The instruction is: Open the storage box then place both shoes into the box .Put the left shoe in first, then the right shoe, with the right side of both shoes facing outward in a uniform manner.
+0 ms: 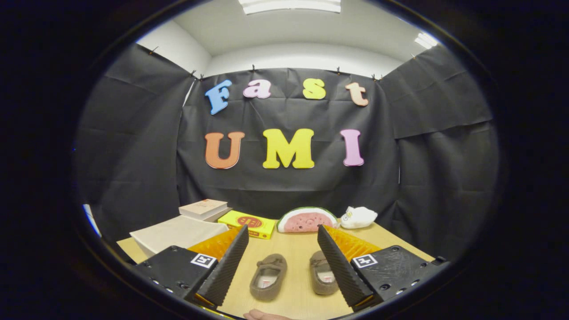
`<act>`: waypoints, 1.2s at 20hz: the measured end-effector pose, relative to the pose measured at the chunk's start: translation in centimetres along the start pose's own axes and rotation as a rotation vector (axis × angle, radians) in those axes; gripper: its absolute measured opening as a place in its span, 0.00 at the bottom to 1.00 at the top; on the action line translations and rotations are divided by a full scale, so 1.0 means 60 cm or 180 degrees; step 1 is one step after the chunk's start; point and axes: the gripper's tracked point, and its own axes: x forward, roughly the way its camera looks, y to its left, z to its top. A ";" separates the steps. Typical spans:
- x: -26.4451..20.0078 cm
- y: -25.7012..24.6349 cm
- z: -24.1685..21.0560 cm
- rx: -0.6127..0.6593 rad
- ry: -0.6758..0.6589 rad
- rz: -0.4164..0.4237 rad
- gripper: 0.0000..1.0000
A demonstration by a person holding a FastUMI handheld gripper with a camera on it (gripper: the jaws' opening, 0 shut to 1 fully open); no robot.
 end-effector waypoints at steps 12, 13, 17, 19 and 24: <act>0.149 0.203 -0.132 0.0565 0.0819 0.1398 0.96; 0.161 0.216 -0.143 0.0641 0.0906 0.1503 0.95; 0.194 0.256 -0.186 0.1053 0.1302 0.1889 0.95; 0.209 0.264 -0.204 0.1283 0.1494 0.2014 0.95; 0.236 0.276 -0.227 0.2065 0.1869 0.2274 0.94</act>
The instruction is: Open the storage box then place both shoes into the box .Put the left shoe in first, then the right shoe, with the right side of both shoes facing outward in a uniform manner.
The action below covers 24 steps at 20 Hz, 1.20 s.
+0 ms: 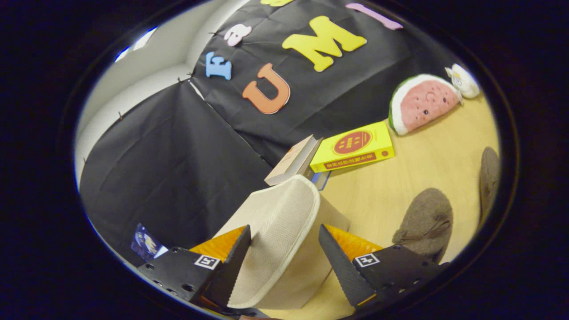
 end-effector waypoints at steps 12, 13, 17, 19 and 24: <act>0.005 0.013 -0.018 0.1087 0.0548 0.0162 0.58; 0.002 0.016 -0.017 0.1092 0.0572 0.0093 0.56; -0.010 0.017 -0.001 0.1037 0.0506 -0.0111 0.49; -0.016 0.017 -0.003 0.0975 0.0550 -0.0169 0.40; -0.031 0.041 0.008 0.1074 0.0501 -0.0245 0.20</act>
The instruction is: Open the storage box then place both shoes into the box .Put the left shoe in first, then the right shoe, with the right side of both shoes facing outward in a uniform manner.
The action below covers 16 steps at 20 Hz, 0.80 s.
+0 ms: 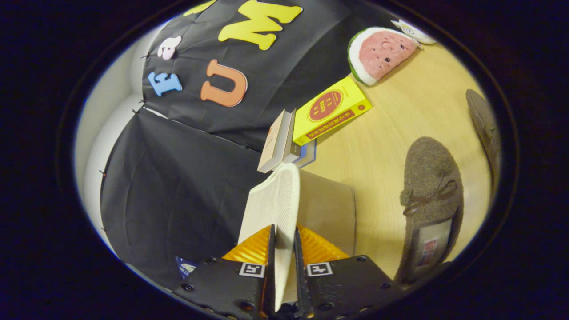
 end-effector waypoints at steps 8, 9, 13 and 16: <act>-0.033 0.117 0.016 -0.0272 -0.0190 -0.0045 0.01; -0.035 0.138 0.016 -0.0325 -0.0193 -0.0023 0.01; -0.027 0.236 0.008 -0.0430 -0.0185 0.0004 0.00; -0.006 0.306 -0.009 -0.0585 -0.0156 0.0082 0.01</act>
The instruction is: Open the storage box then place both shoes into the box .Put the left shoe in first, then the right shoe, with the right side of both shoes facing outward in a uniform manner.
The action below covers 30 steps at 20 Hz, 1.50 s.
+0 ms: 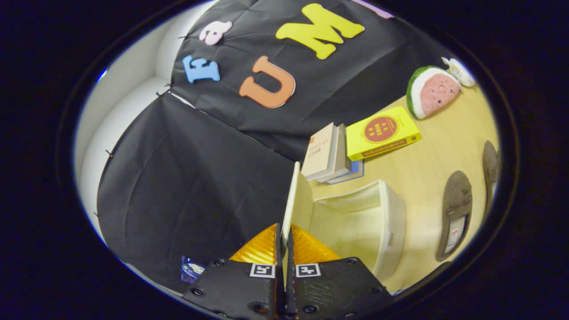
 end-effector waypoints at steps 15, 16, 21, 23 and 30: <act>0.190 0.195 -0.043 0.0079 0.0213 0.0478 0.13; 0.192 0.197 -0.042 0.0108 0.0224 0.0472 0.17; 0.165 0.272 -0.023 0.0126 0.0071 0.1055 0.50; 0.145 0.265 -0.017 -0.0040 -0.0017 0.0983 0.67; 0.107 0.149 0.013 -0.0691 -0.0441 0.0179 0.92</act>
